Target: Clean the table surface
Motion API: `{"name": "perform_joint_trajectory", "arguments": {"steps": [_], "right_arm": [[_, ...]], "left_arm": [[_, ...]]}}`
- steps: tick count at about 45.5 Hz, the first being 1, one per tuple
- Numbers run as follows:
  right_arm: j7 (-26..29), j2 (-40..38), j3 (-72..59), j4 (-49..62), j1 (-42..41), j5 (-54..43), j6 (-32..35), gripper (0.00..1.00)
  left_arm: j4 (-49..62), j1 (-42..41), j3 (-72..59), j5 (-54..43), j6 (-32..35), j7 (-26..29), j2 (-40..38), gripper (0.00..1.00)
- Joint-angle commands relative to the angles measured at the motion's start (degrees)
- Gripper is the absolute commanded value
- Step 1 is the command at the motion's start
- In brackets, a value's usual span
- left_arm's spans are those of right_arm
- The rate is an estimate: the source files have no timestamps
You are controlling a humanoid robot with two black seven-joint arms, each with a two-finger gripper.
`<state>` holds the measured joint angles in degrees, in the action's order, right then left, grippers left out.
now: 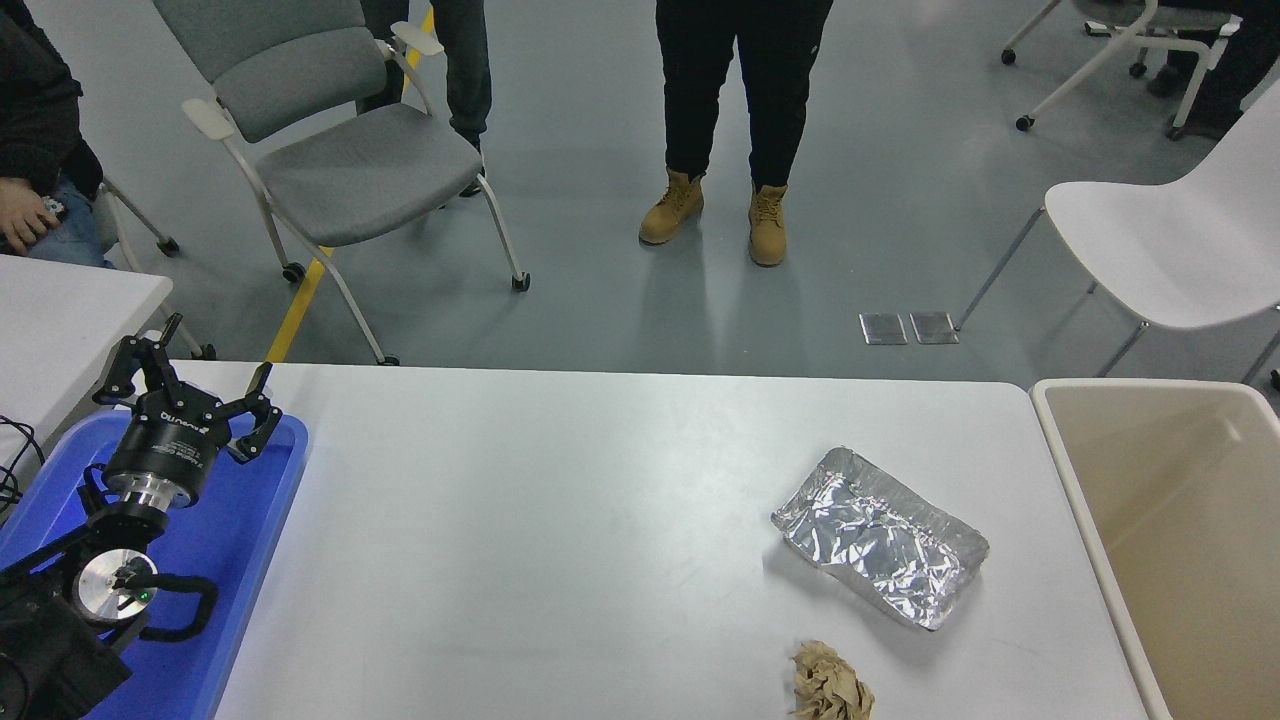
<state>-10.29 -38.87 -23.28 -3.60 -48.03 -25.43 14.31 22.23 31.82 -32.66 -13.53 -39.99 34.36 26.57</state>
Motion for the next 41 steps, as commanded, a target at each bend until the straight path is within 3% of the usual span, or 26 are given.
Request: {"name": "perform_joint_trajectory", "arguments": {"steps": [1,41], "right_arm": [[0.01,2.66,0.08,0.09,4.87,0.03,-2.97,0.0],[0.01,9.25,-0.01,0.17,10.94,-0.06,-6.75,0.0]], "left_arm": [[0.0,0.0,0.05,0.0,0.0,0.0,-0.03,1.0],[0.0,0.0,-0.04,0.0,0.0,0.0,0.06,1.0]]}}
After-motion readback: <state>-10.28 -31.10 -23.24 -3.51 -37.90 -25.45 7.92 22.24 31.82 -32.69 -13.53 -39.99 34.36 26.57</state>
